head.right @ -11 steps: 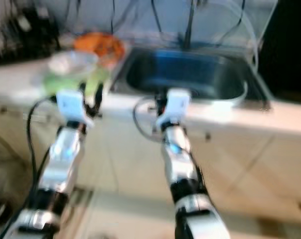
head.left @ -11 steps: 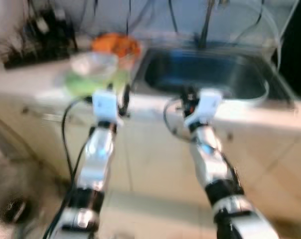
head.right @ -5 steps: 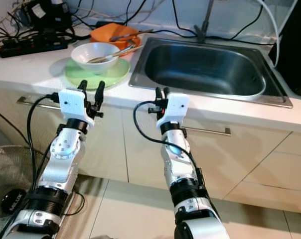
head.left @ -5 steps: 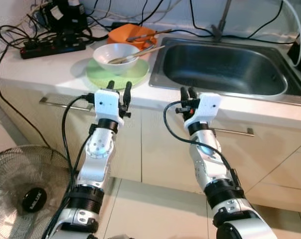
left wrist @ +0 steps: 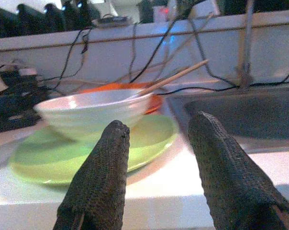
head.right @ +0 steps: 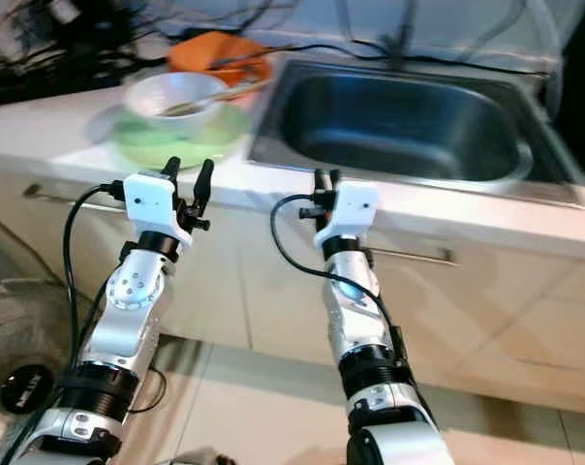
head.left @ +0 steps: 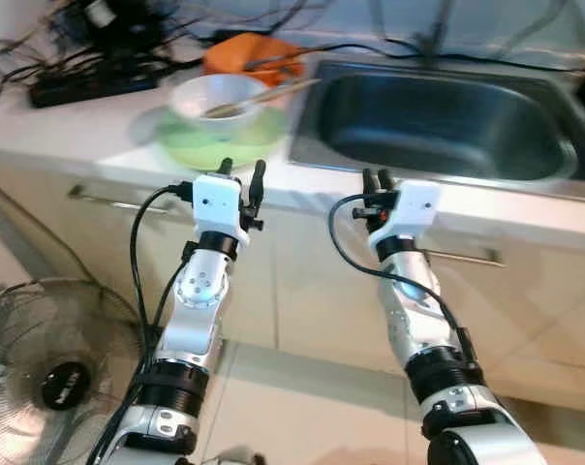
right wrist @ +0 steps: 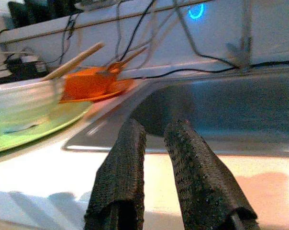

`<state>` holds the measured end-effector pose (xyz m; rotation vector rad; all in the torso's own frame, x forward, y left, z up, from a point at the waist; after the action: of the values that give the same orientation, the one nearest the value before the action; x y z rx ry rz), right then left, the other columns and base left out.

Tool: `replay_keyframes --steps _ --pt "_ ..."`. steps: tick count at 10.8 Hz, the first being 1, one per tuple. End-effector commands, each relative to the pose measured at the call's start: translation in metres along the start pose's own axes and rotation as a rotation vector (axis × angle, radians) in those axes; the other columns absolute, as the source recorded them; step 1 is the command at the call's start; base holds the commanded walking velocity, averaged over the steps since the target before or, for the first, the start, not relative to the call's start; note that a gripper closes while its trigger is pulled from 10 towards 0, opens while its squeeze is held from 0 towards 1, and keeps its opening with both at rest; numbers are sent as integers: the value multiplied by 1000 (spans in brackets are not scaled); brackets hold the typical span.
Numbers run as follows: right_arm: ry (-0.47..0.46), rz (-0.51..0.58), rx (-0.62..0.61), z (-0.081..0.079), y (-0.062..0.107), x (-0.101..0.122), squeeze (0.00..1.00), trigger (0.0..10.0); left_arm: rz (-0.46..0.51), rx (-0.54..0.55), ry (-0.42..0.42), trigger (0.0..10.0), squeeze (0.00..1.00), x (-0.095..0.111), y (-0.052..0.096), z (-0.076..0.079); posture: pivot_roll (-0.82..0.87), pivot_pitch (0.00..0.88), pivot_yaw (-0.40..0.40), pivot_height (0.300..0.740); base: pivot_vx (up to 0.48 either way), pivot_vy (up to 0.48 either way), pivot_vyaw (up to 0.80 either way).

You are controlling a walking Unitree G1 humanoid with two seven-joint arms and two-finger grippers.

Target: Kitchen organization

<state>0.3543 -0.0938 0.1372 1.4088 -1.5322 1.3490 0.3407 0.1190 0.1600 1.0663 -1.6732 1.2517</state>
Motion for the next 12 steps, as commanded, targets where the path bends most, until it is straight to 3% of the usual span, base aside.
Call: replay_keyframes --steps 1,9,12 --pt "-7 -1 9 -4 -1 1 0 10000 11 3 -18 10000 0 3 -1 -2 42 30 26 740 0 0 0" --pt "-9 0 8 -4 -1 2 0 10000 8 1 -11 10000 0 4 -2 -2 39 32 29 740 0 0 0" --pt "8 1 23 -6 -1 1 0 10000 16 15 -17 10000 0 6 -3 -5 42 32 28 740 344 0 0"
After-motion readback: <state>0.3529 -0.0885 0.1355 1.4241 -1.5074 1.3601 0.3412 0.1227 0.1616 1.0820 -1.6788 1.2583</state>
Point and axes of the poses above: a point about 5 cm out from each wrist's last joint towards the gripper, its own y axis pointing back from the gripper into the wrist, its own x axis along the axis of the wrist's last joint, z = x × y, the point moved 1 cm from there along -y, pointing out of the wrist towards the gripper, and after that the axes turned 7 degrees about -y, right-handed, at the moved point
